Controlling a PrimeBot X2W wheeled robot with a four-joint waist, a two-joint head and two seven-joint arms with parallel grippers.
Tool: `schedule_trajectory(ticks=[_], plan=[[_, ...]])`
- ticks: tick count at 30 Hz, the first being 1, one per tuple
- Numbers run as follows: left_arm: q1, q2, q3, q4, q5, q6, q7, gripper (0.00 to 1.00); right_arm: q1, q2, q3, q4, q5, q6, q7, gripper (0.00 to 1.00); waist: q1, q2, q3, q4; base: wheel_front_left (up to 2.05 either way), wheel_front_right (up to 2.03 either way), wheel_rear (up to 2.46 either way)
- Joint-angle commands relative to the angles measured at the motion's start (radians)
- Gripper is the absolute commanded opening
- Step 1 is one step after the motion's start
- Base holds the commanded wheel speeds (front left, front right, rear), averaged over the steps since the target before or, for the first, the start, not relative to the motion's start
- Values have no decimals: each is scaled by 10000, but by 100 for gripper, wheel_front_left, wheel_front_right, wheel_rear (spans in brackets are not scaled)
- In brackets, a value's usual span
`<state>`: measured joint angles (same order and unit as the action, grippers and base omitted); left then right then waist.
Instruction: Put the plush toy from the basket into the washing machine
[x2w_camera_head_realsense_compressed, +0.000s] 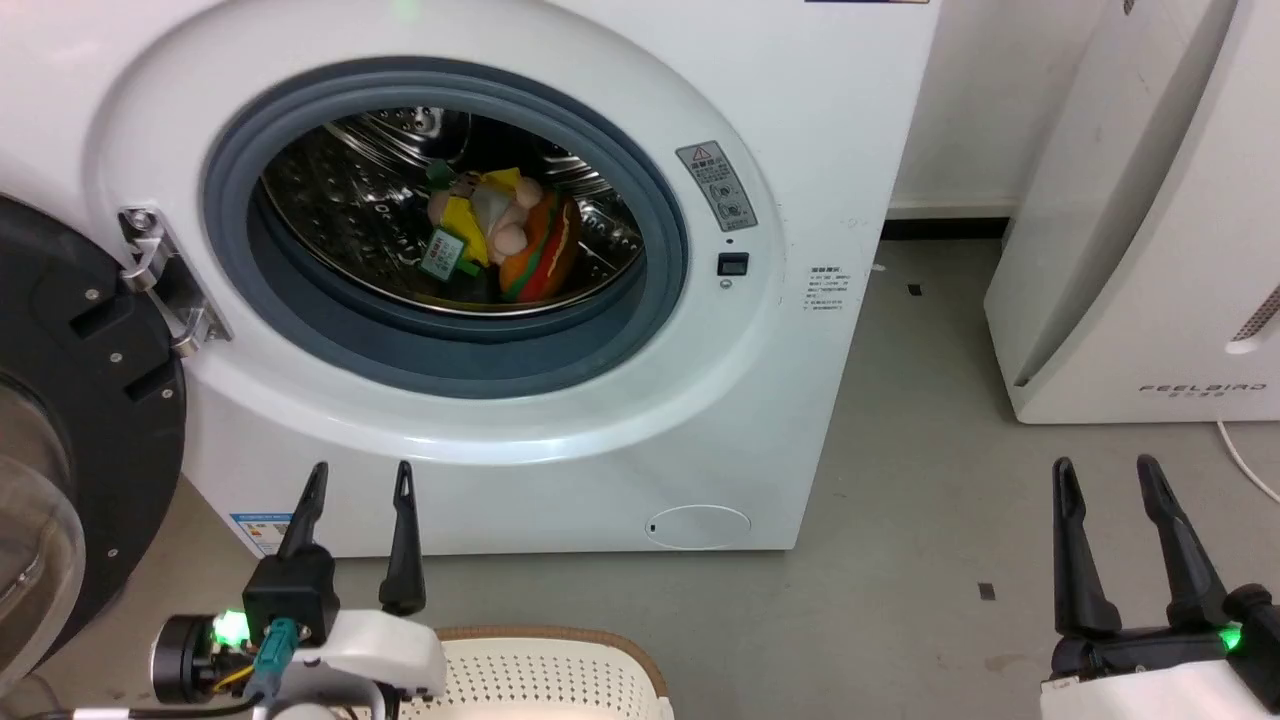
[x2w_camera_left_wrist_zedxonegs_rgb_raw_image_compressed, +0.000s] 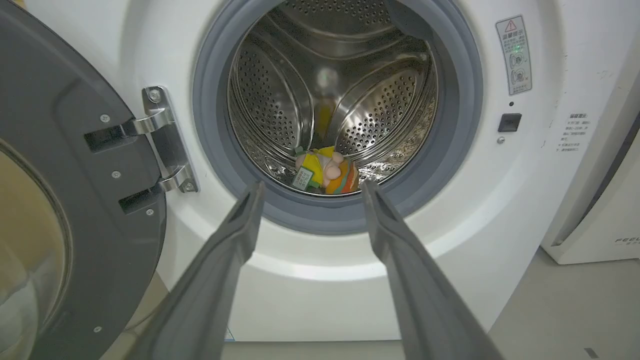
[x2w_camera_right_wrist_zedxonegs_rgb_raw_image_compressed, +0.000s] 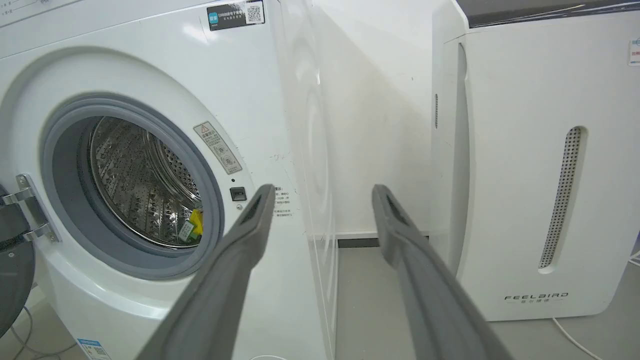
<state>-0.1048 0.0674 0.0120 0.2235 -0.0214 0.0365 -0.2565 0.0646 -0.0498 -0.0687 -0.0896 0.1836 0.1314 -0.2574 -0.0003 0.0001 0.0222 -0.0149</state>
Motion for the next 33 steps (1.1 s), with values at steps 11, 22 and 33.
schedule_trajectory(ticks=[11, 22, 33], plan=[[594, -96, -77, -247, -21, 103, 10, 0, 192, 0, -49, 227, 37, 2, 6, 0, 3, -1, -226, 145, 0, 0, 0], [632, -102, -80, -412, -1, 64, 222, 0, 122, 0, 10, 282, -119, 1, 219, 0, 3, -1, -226, 146, 0, 0, 0], [672, -109, -84, -587, 19, 23, 447, 0, 48, -1, 75, 341, -284, 0, 445, 0, 3, -1, -226, 146, 0, 0, 0]])
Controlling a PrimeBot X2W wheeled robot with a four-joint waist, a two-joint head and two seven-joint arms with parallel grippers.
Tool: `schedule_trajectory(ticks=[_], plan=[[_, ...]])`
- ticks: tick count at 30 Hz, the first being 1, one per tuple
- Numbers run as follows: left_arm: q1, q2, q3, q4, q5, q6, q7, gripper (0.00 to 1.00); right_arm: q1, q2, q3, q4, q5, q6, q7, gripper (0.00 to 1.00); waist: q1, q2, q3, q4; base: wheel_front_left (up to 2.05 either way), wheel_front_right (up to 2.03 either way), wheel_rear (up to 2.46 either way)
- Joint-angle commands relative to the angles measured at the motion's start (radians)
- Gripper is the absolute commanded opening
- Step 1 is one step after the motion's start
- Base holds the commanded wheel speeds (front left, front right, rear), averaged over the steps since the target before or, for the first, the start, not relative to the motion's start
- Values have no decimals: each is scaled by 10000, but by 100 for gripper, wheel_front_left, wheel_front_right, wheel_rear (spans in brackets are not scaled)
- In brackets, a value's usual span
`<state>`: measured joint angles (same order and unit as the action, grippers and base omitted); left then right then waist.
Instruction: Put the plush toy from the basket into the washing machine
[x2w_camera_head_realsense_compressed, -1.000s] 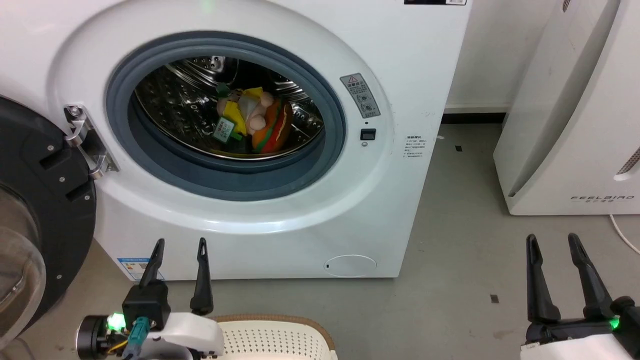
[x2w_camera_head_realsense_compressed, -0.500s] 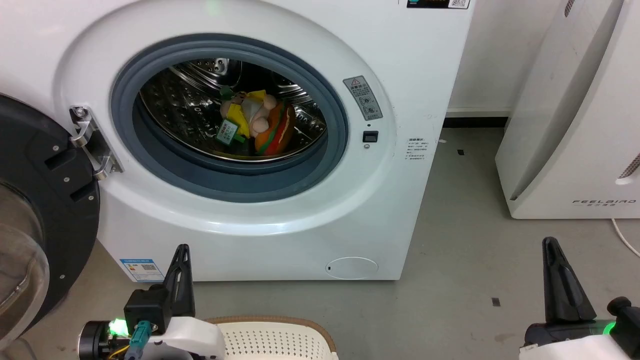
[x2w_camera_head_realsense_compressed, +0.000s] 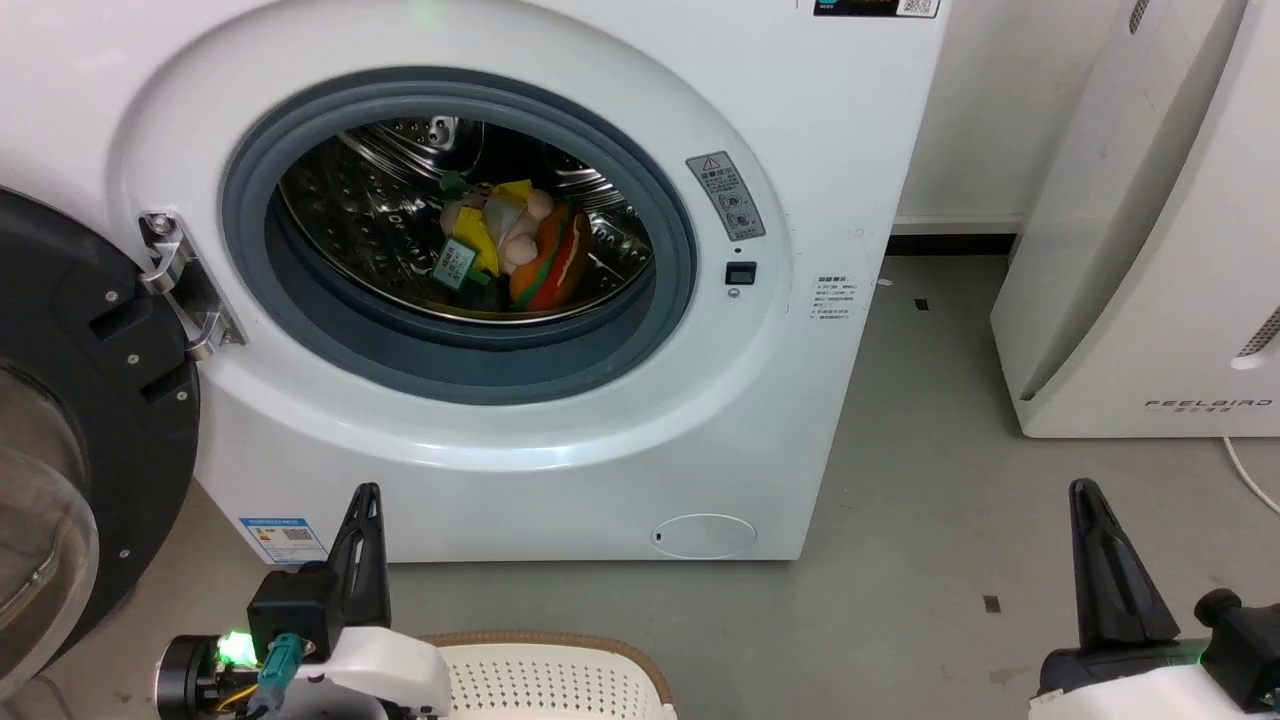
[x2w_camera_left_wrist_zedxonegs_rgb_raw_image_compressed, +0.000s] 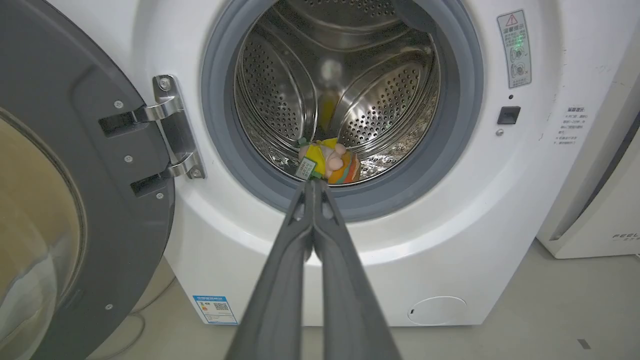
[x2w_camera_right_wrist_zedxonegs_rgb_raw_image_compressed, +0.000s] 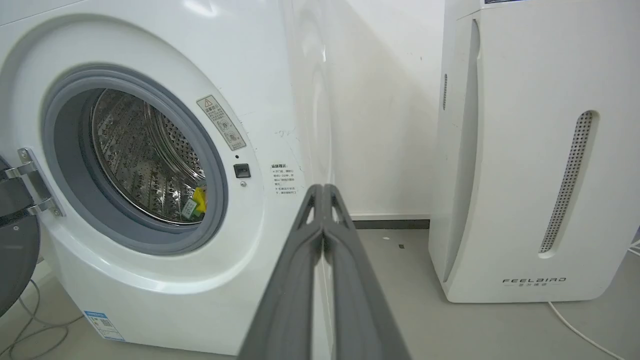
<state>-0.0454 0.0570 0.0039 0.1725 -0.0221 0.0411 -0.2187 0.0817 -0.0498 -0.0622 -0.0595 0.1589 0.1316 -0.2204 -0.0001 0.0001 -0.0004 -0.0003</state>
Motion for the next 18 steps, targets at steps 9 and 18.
schedule_trajectory(ticks=[9, 18], plan=[[110, -11, -7, -220, 44, -57, 253, 0, -184, -1, 63, 88, -171, -2, 260, 0, 1, -1, 1, 1, 0, 0, 0], [143, -16, -10, -363, 61, -90, 437, 0, -244, -1, 116, 137, -306, -3, 445, 0, 1, -1, 1, 1, 0, 0, 0]])
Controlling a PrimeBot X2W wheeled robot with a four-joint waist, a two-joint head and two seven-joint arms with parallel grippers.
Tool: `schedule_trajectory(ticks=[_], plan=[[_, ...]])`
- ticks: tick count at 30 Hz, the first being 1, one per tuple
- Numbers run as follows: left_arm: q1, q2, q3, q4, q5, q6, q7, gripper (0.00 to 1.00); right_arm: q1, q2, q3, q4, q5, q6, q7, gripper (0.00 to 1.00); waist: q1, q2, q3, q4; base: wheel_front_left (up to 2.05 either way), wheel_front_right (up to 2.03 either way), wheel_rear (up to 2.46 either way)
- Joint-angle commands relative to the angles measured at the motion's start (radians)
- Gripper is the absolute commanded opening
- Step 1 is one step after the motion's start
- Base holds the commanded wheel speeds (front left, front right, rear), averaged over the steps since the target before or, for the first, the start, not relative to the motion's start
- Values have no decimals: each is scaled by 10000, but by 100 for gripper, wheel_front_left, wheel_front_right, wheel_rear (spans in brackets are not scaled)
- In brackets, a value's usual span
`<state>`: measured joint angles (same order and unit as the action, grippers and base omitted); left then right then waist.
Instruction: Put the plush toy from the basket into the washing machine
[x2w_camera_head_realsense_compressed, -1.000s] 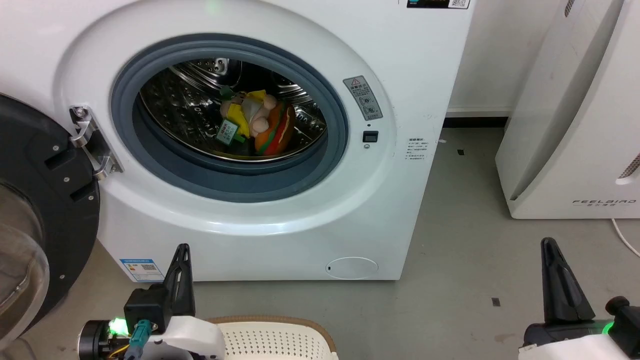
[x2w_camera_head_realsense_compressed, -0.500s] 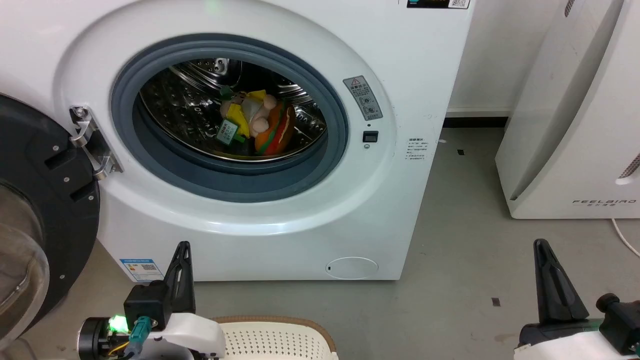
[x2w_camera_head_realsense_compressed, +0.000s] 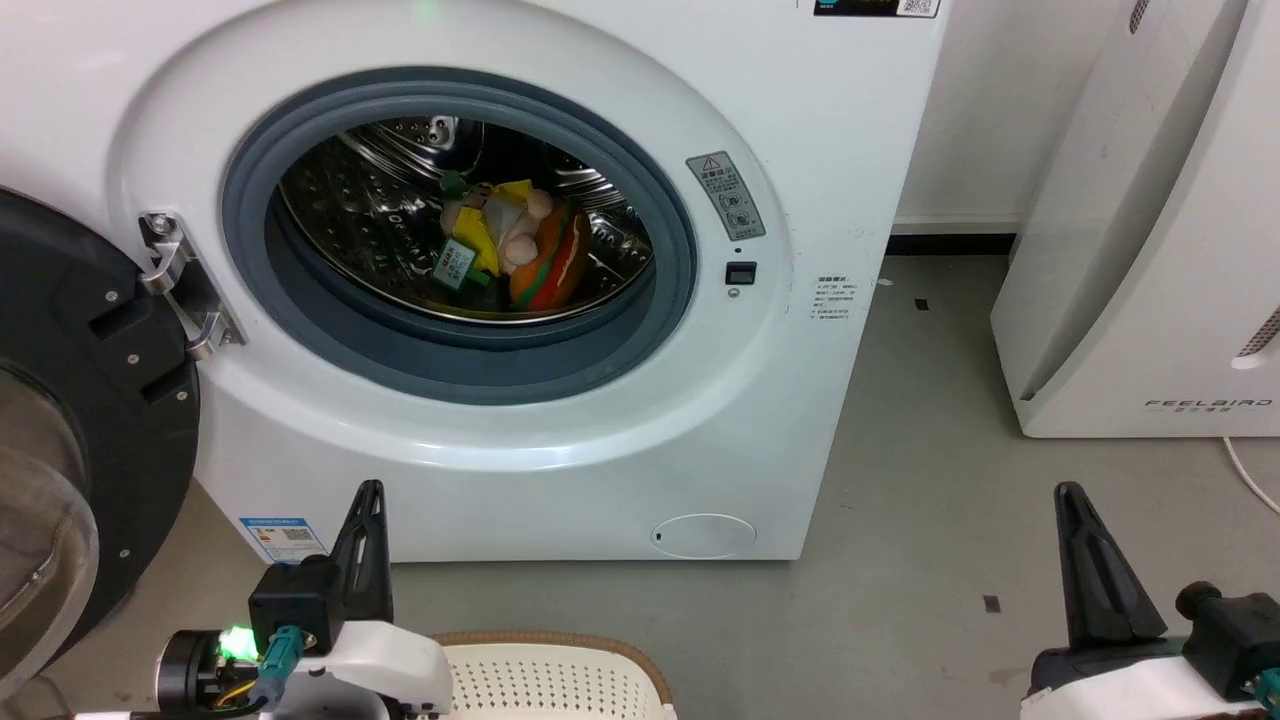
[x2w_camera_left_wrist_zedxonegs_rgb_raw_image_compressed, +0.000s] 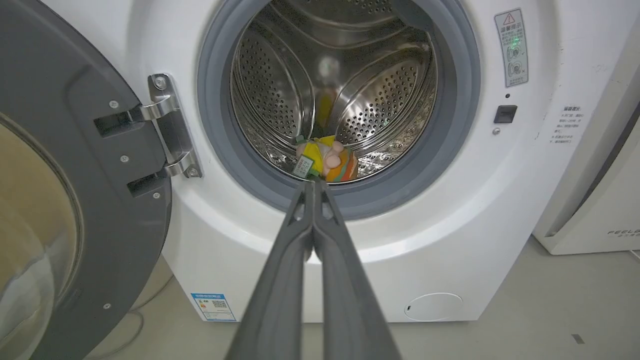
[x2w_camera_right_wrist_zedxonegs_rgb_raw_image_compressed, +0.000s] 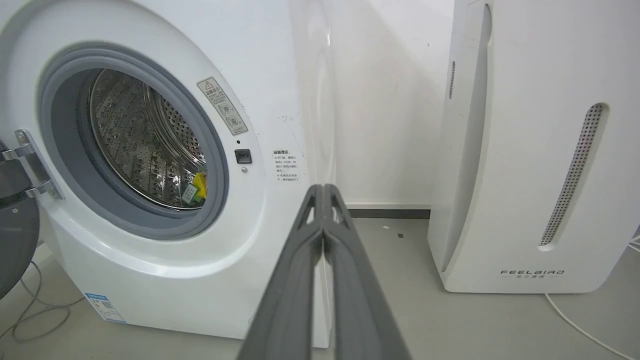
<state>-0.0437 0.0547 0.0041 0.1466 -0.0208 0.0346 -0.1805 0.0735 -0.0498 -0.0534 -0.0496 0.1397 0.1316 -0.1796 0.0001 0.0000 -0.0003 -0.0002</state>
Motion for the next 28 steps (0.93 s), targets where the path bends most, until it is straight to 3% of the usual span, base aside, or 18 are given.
schedule_trajectory(ticks=[1, 28], plan=[[129, 6, -12, -120, 49, -29, 76, 0, -168, -1, 34, 42, -129, -3, 57, 0, -1, 0, 0, 0, 0, 0, 0], [223, -10, -21, -533, 98, -126, 607, 0, -342, -2, 188, 182, -518, -5, 591, 0, -1, 0, 1, 1, 0, 0, 0]])
